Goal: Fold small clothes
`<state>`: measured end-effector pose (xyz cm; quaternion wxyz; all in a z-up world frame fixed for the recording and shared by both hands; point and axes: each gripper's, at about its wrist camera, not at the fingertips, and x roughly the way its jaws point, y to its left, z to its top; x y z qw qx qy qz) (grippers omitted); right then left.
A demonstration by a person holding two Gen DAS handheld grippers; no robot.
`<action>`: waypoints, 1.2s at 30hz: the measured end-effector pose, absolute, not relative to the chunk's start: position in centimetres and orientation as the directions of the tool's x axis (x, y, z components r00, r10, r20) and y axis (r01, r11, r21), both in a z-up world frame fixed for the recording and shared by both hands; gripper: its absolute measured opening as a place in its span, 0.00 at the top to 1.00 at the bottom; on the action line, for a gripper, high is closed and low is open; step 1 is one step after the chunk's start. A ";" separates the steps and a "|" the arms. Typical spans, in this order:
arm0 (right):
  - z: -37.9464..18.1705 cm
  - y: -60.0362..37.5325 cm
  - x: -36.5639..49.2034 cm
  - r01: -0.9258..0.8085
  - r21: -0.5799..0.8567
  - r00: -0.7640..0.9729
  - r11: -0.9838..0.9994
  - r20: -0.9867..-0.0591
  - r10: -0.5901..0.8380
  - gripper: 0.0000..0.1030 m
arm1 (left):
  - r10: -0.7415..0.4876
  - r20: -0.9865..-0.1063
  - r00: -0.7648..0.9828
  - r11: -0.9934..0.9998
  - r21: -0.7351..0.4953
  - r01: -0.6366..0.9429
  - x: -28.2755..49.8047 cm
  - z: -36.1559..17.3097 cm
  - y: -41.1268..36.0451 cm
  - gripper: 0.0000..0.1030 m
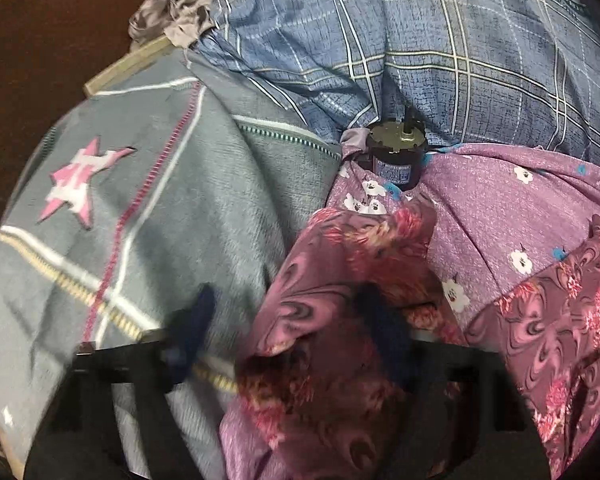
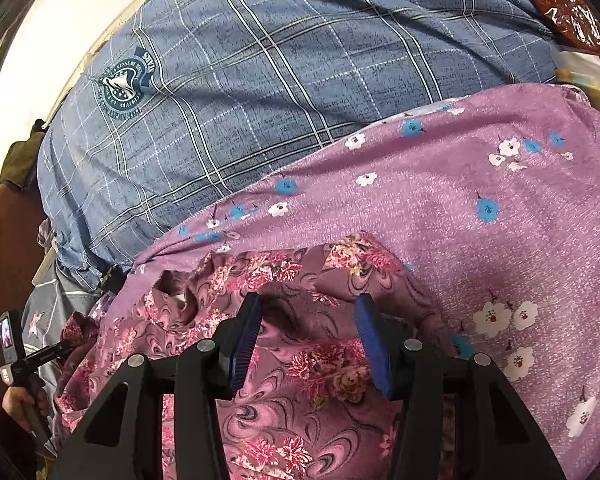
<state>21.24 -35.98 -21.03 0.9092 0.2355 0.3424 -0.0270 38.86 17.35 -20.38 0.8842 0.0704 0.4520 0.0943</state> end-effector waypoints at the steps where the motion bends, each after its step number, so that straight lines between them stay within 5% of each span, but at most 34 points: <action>1: -21.1 -35.9 21.3 0.211 0.408 0.763 0.888 -0.637 0.111 0.51 | 0.213 -0.807 0.551 0.977 0.189 -0.100 39.5 -20.6 17.5 0.78; 2: -21.2 -35.8 21.3 0.211 0.403 0.762 0.891 -0.639 0.109 0.51 | 0.204 -0.819 0.536 0.979 0.178 -0.101 39.8 -20.8 17.5 0.90; 4: -21.2 -35.6 21.3 0.207 0.398 0.761 0.894 -0.639 0.108 0.51 | 0.205 -0.818 0.538 0.979 0.174 -0.108 39.8 -20.6 17.4 0.92; 14: -20.6 -35.7 20.9 0.195 0.452 0.773 0.871 -0.617 0.147 0.51 | -0.035 -0.712 0.701 0.999 -0.017 0.033 35.3 -9.8 12.8 0.93; 22: -19.7 -38.2 19.7 0.226 0.504 0.808 0.834 -0.575 0.128 0.51 | -0.365 -0.630 0.685 0.918 -0.119 0.379 28.7 -0.3 -2.5 0.92; 24: -19.7 -40.2 19.1 0.256 0.541 0.819 0.801 -0.562 0.117 0.51 | -0.458 -0.628 0.630 0.865 -0.150 0.480 26.6 0.7 -7.1 0.86; 26: -19.8 -41.9 18.6 0.286 0.569 0.825 0.771 -0.555 0.104 0.51 | -0.547 -0.628 0.554 0.796 -0.187 0.576 24.6 1.4 -10.8 0.50; 28: -20.0 -43.8 17.9 0.316 0.597 0.834 0.737 -0.545 0.084 0.51 | -0.582 -0.611 0.536 0.762 -0.181 0.622 22.8 2.4 -12.8 0.29; 32: -20.0 -46.7 16.9 0.339 0.652 0.850 0.678 -0.522 0.077 0.50 | -0.574 -0.575 0.584 0.765 -0.121 0.633 21.9 3.3 -12.5 0.23; 36: -20.1 -48.1 16.4 0.331 0.681 0.854 0.653 -0.511 0.100 0.50 | -0.400 -0.628 0.667 0.871 -0.035 0.490 23.4 0.6 -9.2 0.21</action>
